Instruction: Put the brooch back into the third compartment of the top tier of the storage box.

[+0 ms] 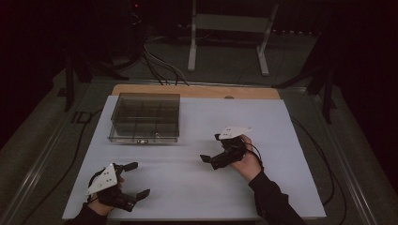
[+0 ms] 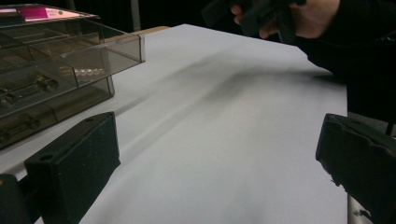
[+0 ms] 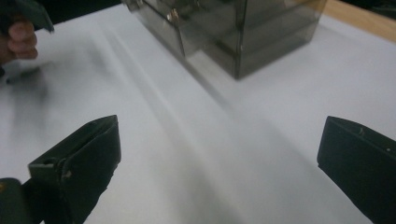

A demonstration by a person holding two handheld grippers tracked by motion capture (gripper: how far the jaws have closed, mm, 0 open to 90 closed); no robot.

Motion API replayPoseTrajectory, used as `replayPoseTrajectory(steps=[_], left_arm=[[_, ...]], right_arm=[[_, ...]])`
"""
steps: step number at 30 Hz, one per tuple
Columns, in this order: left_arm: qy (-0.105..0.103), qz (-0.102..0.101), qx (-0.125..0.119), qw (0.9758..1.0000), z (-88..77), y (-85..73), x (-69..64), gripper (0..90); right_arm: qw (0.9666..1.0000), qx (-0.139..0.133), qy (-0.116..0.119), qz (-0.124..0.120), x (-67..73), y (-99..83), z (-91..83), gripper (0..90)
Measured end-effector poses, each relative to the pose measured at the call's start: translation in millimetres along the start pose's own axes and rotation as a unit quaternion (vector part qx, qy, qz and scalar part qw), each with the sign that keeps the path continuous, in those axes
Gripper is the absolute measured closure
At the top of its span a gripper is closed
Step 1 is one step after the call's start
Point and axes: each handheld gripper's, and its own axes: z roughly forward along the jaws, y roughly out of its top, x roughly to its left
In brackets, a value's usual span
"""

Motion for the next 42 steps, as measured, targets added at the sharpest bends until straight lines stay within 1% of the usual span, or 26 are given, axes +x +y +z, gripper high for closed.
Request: replayPoseTrajectory(steps=[4,8,11,13,15,17,19,22,28,33,36,38,42], left_arm=[[-0.001,0.000,0.001,1.0000,0.8,0.1,0.0,0.6],[-0.002,0.003,0.002,1.0000,1.2,0.1,-0.9,0.6],[-0.001,-0.001,0.001,1.0000,0.8,0.1,-0.2,0.6],[-0.002,0.001,0.002,1.0000,0.7,0.2,-0.4,0.6],[-0.001,0.000,0.001,1.0000,0.5,0.3,-0.2,0.6],[-0.001,0.000,0.001,1.0000,0.4,0.0,-0.1,0.6],[-0.001,0.002,0.002,1.0000,0.4,0.1,-0.3,0.6],[-0.001,-0.001,0.000,1.0000,0.3,0.2,-0.1,0.6],[-0.001,-0.001,0.000,1.0000,0.3,0.4,-0.2,0.6],[-0.002,-0.001,0.000,1.0000,0.4,0.5,-0.3,0.6],[-0.002,0.001,0.001,1.0000,0.4,0.4,-0.7,0.6],[-0.002,0.000,0.000,1.0000,0.3,0.6,-0.4,0.6],[-0.001,0.002,0.001,1.0000,0.2,0.6,-0.9,0.6]], right_arm=[[1.0000,0.003,-0.005,0.002,1.6,-14.5,-6.8,0.0],[1.0000,0.006,-0.004,0.003,1.8,-26.9,-13.2,0.0],[1.0000,0.005,-0.005,0.004,2.0,-35.6,-18.1,0.0],[0.9999,0.005,-0.003,0.009,2.0,-40.7,-21.4,0.0],[0.9999,0.006,-0.006,0.007,2.2,-45.0,-24.9,0.0],[0.9999,0.005,-0.008,0.011,2.2,-49.2,-28.8,0.0],[0.9999,0.005,-0.011,0.010,2.3,-53.6,-32.8,0.0],[0.9998,0.006,-0.015,0.014,1.0,-60.9,-38.0,0.0],[0.9991,0.010,-0.029,0.029,-1.7,-77.4,-50.3,0.0],[0.9980,0.020,-0.050,0.033,-5.4,-91.2,-61.1,0.0],[0.9974,0.023,-0.055,0.041,-7.7,-98.1,-67.2,0.0],[0.9968,0.026,-0.065,0.039,-8.7,-102.3,-70.5,0.0],[0.9959,0.027,-0.074,0.045,-9.9,-110.3,-77.7,0.0]])
